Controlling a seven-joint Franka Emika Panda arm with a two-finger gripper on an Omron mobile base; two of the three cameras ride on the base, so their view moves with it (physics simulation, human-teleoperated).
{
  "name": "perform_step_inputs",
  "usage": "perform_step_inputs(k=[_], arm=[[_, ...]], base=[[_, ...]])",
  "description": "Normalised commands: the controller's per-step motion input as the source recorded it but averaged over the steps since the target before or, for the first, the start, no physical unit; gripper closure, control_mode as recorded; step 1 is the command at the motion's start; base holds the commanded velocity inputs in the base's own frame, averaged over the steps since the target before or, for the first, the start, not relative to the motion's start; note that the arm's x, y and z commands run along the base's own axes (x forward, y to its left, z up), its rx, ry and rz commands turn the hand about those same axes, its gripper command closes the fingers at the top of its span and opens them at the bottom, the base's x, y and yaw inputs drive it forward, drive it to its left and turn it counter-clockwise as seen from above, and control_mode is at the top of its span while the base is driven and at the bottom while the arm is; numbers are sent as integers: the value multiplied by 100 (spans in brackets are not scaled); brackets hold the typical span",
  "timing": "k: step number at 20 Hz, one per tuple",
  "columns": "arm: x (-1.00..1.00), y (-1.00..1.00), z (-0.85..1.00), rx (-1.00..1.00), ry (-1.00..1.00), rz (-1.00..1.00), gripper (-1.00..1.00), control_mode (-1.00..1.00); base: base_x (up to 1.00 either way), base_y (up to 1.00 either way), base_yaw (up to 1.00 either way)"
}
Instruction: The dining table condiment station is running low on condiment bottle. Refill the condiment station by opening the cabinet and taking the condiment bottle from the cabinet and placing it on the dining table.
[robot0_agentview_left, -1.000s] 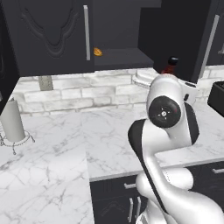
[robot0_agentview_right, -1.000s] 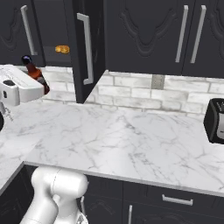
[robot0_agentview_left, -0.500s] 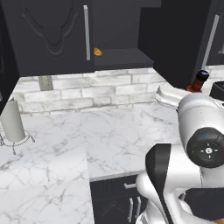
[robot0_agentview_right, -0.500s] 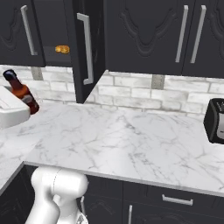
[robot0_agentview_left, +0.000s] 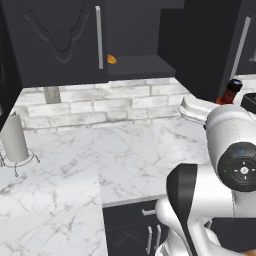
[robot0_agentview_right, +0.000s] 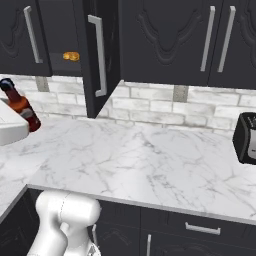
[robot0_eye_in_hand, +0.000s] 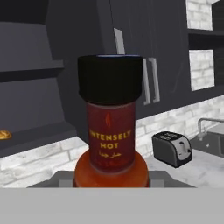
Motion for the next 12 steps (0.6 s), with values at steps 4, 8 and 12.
perform_step_inputs(k=[4,8,12], arm=[[-11,0,0,0,-2,-3,100,100],[0,0,0,0,0,0,100,100],[0,0,0,0,0,0,100,100]], base=[[-9,3,-5],[-39,23,-45],[-28,3,-69]])
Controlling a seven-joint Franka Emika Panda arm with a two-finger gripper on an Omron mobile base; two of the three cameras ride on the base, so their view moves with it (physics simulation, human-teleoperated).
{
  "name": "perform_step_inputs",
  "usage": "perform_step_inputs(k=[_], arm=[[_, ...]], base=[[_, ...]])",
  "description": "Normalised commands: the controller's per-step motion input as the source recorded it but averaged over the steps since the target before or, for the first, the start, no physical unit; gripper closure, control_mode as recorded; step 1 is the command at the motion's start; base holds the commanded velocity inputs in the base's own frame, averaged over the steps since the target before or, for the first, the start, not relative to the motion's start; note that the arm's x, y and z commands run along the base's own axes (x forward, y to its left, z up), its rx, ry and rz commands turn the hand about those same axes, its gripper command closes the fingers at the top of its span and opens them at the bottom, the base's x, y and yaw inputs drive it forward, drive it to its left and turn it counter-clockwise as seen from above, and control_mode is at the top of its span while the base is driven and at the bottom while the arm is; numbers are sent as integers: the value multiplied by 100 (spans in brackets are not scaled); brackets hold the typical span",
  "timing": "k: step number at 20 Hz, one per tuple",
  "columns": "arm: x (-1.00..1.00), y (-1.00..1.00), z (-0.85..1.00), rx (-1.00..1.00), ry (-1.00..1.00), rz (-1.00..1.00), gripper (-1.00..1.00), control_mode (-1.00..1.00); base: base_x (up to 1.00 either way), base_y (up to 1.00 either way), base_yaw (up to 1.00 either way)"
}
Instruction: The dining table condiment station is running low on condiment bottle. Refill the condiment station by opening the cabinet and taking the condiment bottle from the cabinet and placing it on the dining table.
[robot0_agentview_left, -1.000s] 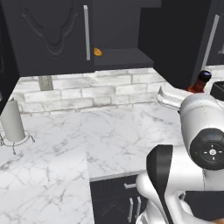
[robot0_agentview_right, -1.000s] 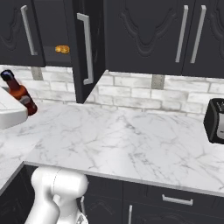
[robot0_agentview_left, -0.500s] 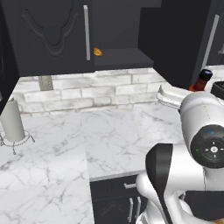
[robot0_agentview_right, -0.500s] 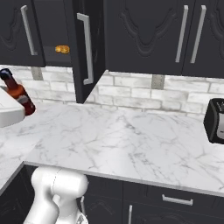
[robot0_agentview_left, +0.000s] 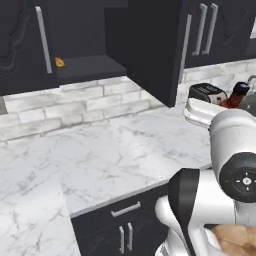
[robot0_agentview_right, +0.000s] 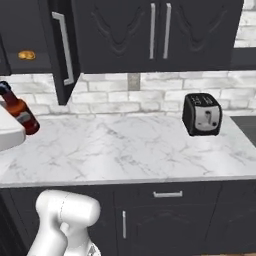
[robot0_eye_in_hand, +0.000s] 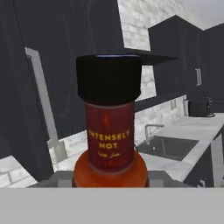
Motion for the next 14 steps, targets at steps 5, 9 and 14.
perform_step_inputs(k=[5,9,14], arm=[[0,0,0,0,0,0,100,100],[0,0,0,0,0,0,100,100],[0,0,0,0,0,0,100,100]], base=[[-24,0,-90],[-15,0,-95],[0,0,-99]])
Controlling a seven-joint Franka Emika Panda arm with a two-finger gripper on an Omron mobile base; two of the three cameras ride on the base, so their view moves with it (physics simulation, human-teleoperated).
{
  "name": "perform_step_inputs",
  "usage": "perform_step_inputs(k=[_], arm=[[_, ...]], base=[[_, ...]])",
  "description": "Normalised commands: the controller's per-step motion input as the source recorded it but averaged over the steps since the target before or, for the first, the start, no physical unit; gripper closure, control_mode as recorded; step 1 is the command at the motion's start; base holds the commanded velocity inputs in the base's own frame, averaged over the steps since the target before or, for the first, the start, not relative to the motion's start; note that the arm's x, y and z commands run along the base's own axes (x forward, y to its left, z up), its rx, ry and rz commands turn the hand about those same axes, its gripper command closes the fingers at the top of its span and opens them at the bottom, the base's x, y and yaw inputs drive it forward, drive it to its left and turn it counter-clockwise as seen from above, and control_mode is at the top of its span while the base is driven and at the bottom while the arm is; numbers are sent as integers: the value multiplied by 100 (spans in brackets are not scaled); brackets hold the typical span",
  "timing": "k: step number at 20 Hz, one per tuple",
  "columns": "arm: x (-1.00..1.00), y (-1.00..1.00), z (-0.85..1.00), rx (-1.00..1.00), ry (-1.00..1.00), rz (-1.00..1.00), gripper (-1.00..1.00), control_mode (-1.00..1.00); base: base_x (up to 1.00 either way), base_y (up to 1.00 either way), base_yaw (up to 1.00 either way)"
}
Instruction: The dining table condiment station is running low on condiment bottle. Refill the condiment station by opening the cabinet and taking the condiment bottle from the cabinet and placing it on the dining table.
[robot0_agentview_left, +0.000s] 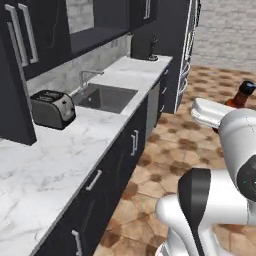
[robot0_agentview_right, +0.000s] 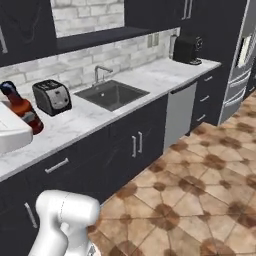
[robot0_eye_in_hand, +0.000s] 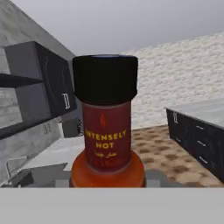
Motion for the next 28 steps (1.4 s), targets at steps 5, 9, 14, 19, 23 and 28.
perform_step_inputs(k=[5,9,14,19,23,28], arm=[[0,0,0,0,0,0,100,100],[0,0,0,0,0,0,100,100],[0,0,0,0,0,0,100,100],[0,0,0,0,0,0,100,100],[0,0,0,0,0,0,100,100],[0,0,0,0,0,0,100,100]], base=[[0,0,-98],[0,0,-89],[12,-28,-70],[52,-79,-40],[95,-78,-27],[100,-81,-20]])
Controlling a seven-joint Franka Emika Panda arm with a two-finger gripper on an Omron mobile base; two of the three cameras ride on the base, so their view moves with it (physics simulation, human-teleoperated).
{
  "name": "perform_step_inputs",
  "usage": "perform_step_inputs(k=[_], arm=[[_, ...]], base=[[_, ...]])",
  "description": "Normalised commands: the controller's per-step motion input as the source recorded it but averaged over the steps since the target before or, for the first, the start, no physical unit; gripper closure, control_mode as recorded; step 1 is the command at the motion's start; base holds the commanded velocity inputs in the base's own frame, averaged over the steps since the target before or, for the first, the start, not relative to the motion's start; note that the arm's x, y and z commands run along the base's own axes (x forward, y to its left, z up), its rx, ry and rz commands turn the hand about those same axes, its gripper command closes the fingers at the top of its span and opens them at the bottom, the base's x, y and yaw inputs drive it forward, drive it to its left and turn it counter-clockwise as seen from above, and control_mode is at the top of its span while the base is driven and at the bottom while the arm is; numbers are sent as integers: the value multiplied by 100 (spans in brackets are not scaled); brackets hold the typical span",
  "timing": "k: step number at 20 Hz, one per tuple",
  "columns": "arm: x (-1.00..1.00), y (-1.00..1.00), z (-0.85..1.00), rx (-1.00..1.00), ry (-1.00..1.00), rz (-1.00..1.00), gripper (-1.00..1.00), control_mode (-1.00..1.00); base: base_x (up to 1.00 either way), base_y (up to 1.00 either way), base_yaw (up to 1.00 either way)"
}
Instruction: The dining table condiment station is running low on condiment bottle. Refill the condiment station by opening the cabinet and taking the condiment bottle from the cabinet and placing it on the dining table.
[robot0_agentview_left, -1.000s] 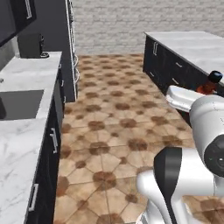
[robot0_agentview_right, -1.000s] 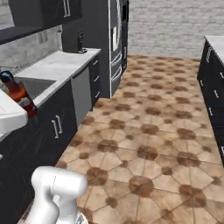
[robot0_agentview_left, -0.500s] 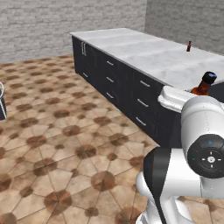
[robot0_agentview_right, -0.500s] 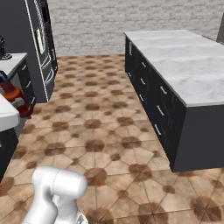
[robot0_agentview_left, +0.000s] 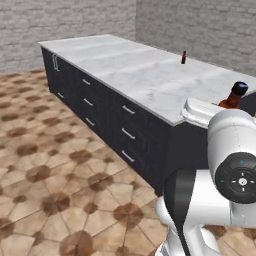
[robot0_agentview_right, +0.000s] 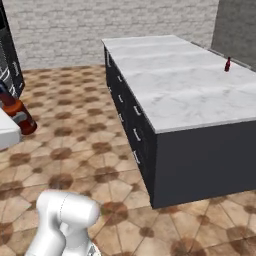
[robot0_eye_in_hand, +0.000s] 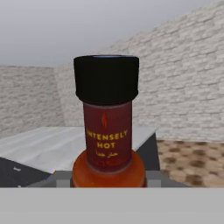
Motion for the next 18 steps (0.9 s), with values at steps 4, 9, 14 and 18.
perform_step_inputs(k=[4,9,14,18], arm=[[0,0,0,0,0,0,100,100],[0,0,0,0,0,0,100,100],[0,0,0,0,0,0,100,100],[0,0,0,0,0,0,100,100]], base=[[100,-56,-21],[100,-56,-21],[100,-75,-15],[100,-95,-12]])
